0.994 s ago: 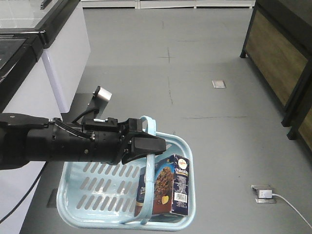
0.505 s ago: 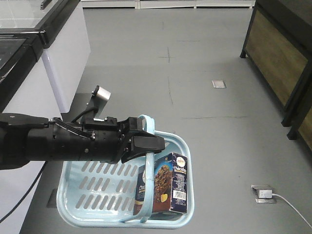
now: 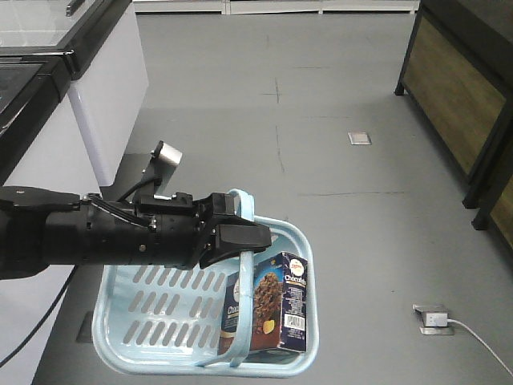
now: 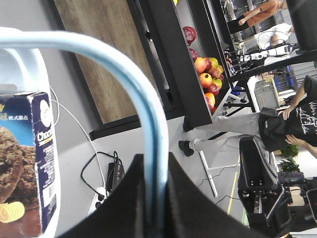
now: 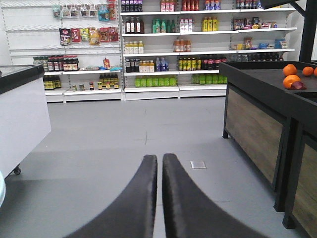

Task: Left arm holds basket, right arm returns cookies
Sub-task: 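Hold the basket raised in front of the robot with the left gripper, then drive forward toward the drink shelves holding the basket in the left gripper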

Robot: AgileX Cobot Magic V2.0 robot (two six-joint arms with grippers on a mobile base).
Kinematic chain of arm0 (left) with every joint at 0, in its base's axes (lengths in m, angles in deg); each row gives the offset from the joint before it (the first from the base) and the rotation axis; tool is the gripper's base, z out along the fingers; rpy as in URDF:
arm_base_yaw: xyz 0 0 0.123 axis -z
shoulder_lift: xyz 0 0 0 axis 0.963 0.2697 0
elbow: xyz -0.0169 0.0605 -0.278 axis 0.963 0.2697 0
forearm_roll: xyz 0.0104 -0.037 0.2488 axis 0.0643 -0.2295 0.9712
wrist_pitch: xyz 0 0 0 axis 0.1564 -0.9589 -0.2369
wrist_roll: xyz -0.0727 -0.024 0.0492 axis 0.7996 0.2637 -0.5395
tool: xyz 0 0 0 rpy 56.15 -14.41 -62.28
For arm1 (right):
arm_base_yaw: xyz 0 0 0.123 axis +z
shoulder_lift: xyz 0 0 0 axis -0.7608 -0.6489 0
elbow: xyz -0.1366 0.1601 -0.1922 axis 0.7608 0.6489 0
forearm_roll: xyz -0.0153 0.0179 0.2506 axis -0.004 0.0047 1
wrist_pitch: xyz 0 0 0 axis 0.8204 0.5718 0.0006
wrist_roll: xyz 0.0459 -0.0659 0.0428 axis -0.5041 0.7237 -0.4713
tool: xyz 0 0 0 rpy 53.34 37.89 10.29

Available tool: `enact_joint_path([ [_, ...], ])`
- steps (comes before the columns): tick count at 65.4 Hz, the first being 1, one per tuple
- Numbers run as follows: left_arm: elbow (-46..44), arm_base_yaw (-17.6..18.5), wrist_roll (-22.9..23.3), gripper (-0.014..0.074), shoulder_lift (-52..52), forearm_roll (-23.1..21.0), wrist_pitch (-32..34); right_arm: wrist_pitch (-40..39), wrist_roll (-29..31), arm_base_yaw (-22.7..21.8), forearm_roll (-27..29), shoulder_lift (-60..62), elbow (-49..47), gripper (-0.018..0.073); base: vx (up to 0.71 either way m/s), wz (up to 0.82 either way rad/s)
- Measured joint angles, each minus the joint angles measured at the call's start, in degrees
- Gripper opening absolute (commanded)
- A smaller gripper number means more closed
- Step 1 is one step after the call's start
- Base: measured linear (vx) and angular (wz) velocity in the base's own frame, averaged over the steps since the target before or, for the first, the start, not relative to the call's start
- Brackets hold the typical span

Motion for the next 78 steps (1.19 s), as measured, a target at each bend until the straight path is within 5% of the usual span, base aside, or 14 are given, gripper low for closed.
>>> enact_joint_path([
  [78, 0.0, 0.0, 0.0, -0.0003, 0.0, 0.0, -0.5, 0.0, 0.0, 0.0, 0.0, 0.0, 0.0, -0.0006, 0.27, -0.04],
])
